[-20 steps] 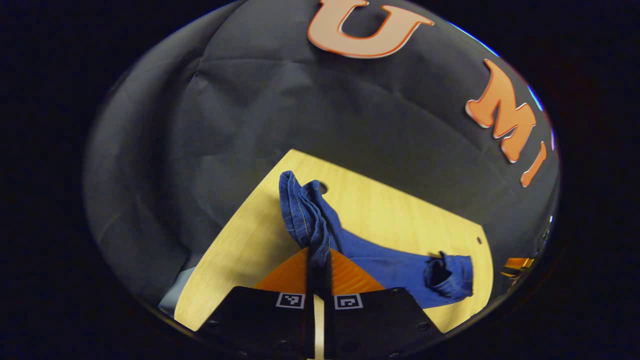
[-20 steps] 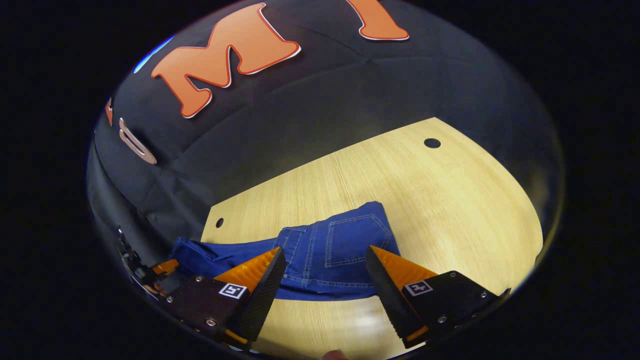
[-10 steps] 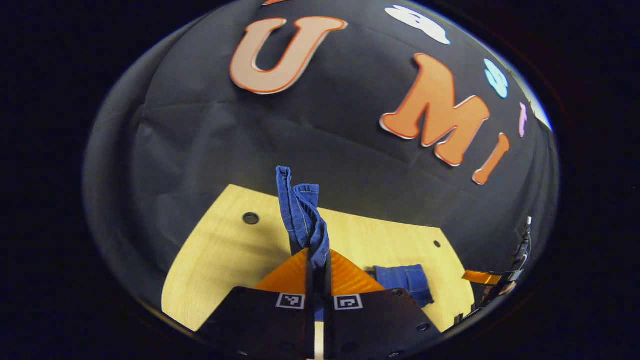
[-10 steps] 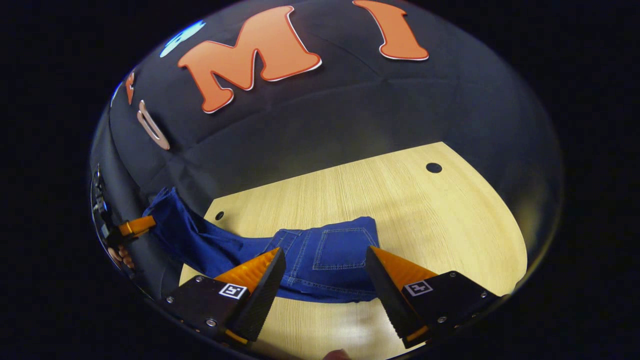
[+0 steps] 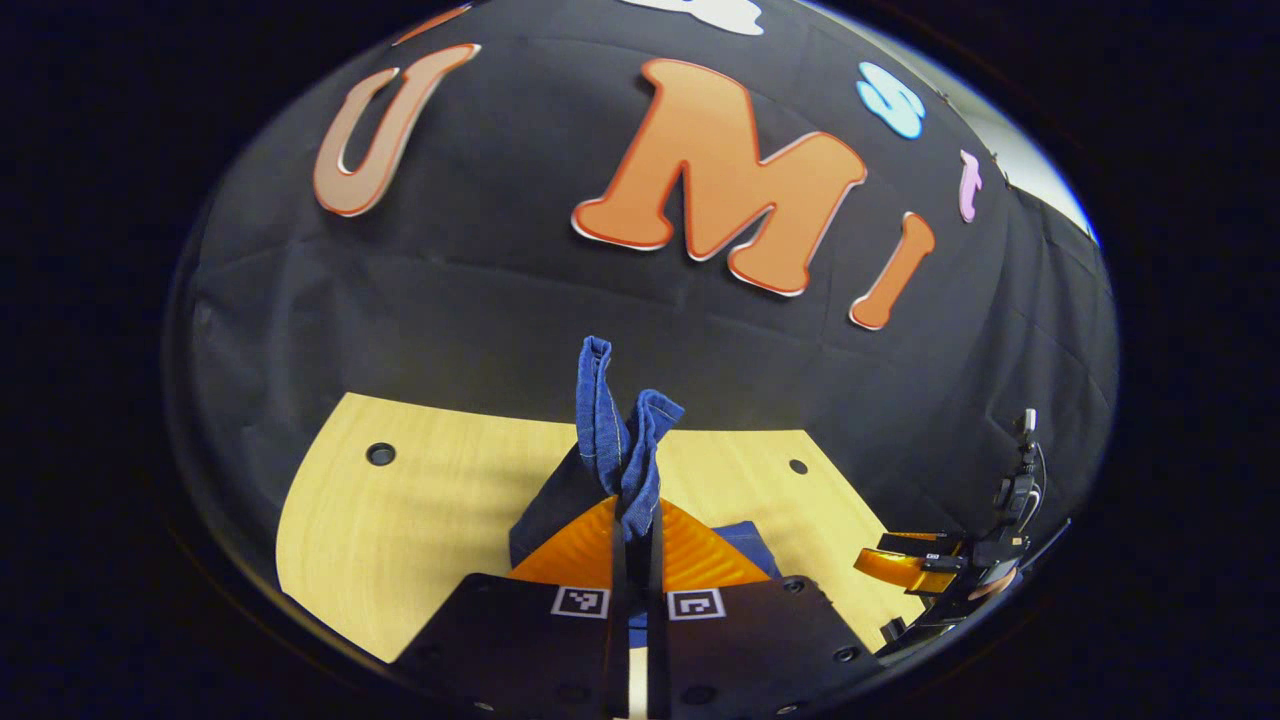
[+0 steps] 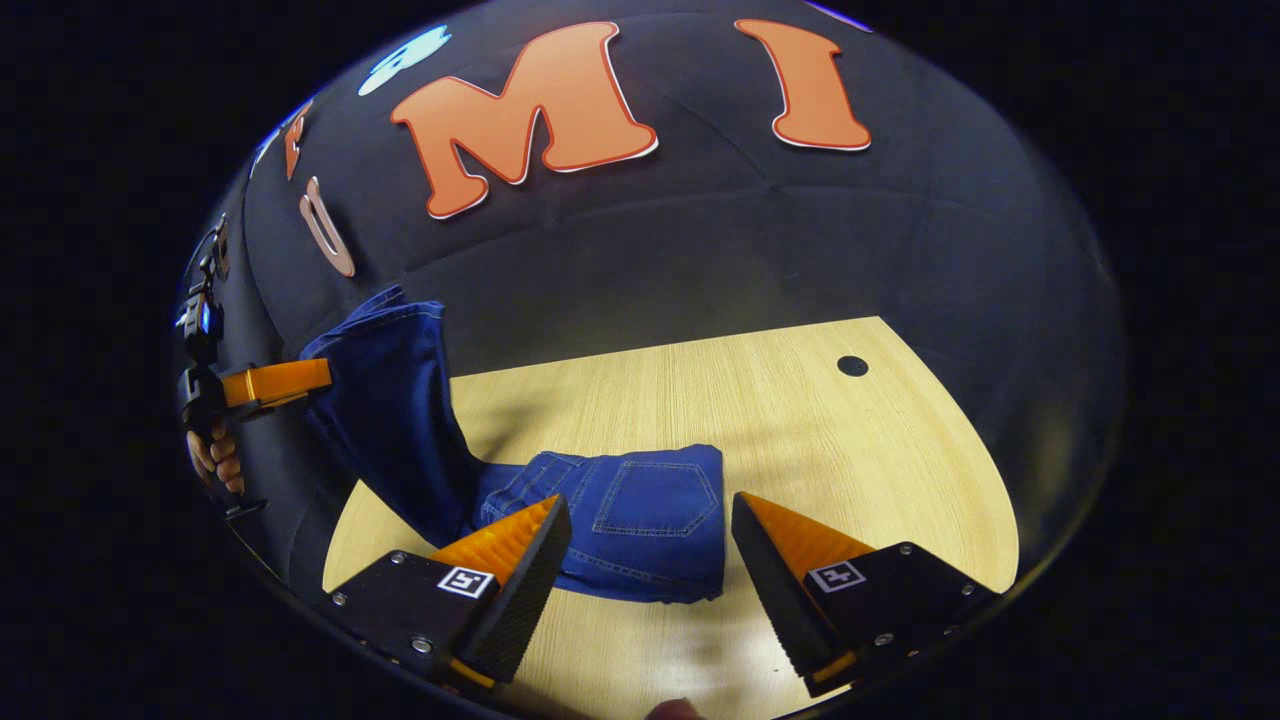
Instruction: Grasp the waist and the cuffs of the jeans and fold them to make the two legs overlap; first hold the waist and fold one-third of the jeans toward the cuffs, then hold the cuffs and fold the remaining one-third in the same direction to finish folding.
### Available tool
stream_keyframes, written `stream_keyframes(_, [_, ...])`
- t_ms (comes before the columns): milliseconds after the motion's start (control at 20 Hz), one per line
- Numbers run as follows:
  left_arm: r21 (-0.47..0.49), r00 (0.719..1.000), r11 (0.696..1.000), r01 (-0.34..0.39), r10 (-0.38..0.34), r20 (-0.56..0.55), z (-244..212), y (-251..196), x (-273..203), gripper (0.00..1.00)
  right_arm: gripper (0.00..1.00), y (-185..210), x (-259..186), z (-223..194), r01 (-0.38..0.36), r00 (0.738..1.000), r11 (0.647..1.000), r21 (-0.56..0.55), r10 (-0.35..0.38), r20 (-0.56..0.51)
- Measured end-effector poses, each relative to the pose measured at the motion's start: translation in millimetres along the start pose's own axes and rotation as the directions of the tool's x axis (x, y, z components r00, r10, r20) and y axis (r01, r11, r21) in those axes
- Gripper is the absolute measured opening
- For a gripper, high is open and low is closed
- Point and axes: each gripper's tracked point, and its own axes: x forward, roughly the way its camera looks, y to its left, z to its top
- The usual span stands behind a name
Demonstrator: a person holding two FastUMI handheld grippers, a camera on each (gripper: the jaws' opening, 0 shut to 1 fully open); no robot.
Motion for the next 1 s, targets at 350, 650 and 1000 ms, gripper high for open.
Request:
stream_keyframes(350, [0.057, 0.998, 0.998, 0.012, -0.009, -0.068, -18.7, -54.0, 50.0, 0.07, 0.99, -23.0, -5.6, -9.5, -0.011, 1.0, 1.0, 0.016, 0.012, -0.017])
stream_keyframes(650, [0.072, 0.99, 0.997, 0.022, -0.012, -0.144, -47.2, -87.9, 89.4, 0.07, 0.99, -49.0, -10.4, -13.5, -0.007, 1.0, 0.999, 0.046, 0.008, -0.023])
stream_keyframes(1000, [0.172, 0.961, 0.982, 0.074, -0.024, -0.275, -116.5, -140.3, 114.4, 0.07, 0.99, -71.9, -8.4, -20.1, 0.001, 0.999, 0.999, 0.053, 0.002, -0.045])
